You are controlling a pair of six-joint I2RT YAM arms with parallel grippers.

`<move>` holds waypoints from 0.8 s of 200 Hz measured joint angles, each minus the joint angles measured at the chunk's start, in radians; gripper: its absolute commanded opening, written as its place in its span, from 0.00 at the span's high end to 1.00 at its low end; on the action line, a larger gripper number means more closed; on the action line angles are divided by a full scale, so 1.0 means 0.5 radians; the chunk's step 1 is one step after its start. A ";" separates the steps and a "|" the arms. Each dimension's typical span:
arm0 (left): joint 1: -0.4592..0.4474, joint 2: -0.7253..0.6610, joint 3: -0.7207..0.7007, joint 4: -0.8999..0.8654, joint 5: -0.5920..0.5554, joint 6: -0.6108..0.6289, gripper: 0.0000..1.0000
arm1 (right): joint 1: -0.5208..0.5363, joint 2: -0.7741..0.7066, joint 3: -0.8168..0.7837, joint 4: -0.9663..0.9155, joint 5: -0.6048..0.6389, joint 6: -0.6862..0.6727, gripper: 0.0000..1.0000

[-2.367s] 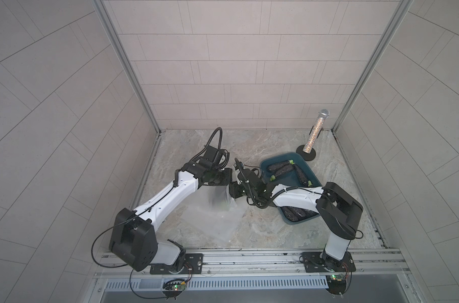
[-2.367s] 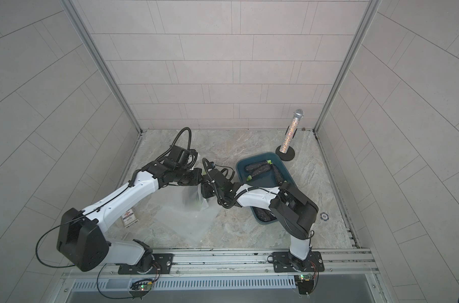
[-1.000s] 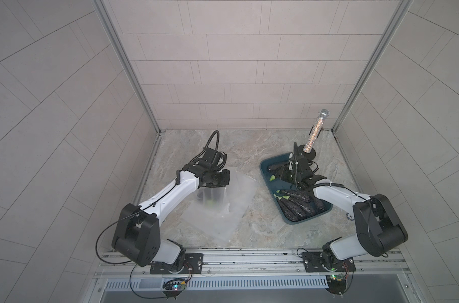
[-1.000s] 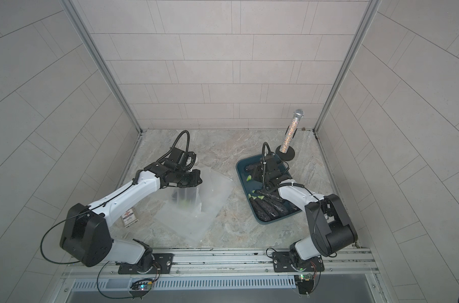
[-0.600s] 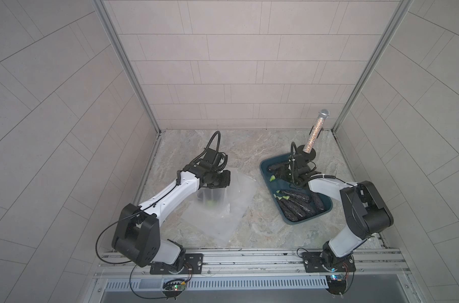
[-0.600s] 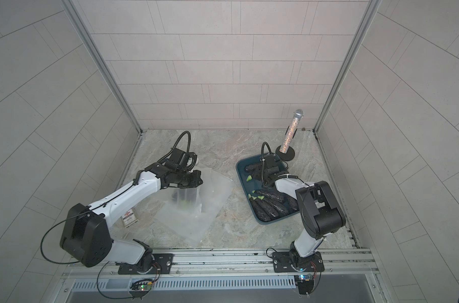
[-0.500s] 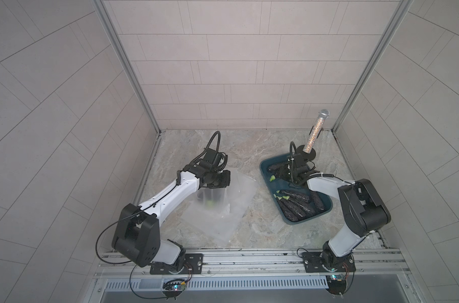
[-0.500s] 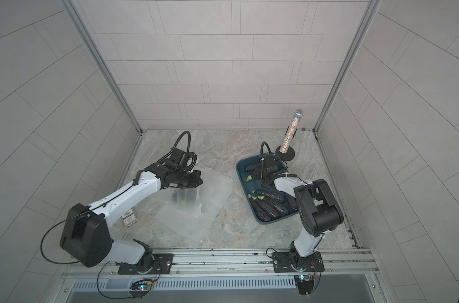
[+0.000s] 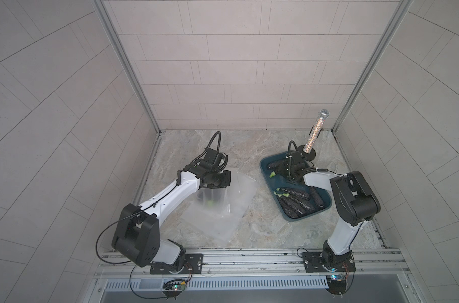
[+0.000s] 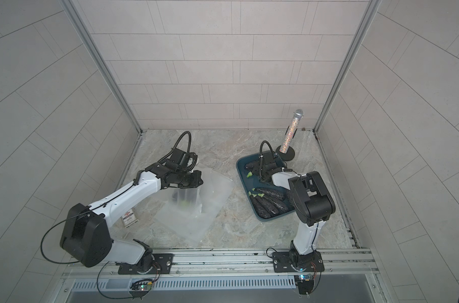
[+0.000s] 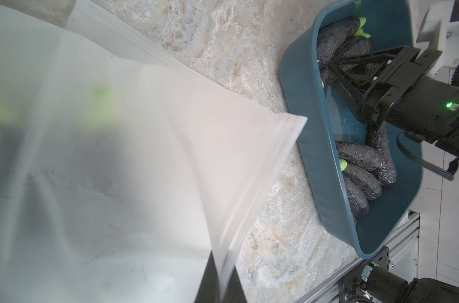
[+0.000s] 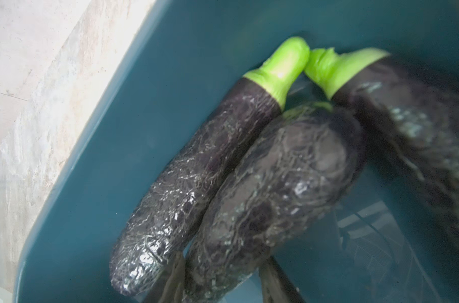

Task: Place the eggplant in a zip-top bag and seal the zipper
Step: Pick up the eggplant from the basket.

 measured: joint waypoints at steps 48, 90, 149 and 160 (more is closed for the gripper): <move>-0.001 0.000 0.000 0.000 0.000 0.000 1.00 | -0.004 0.003 -0.031 0.074 -0.006 0.121 0.69; -0.001 0.000 0.000 0.000 -0.002 0.000 1.00 | -0.013 0.003 -0.049 0.130 -0.013 0.157 0.75; -0.001 0.000 0.000 -0.001 -0.017 0.000 1.00 | -0.014 -0.209 -0.194 0.040 -0.008 0.109 0.79; -0.001 0.000 0.000 0.000 -0.019 0.000 1.00 | -0.014 -0.277 -0.220 0.020 -0.005 0.087 0.79</move>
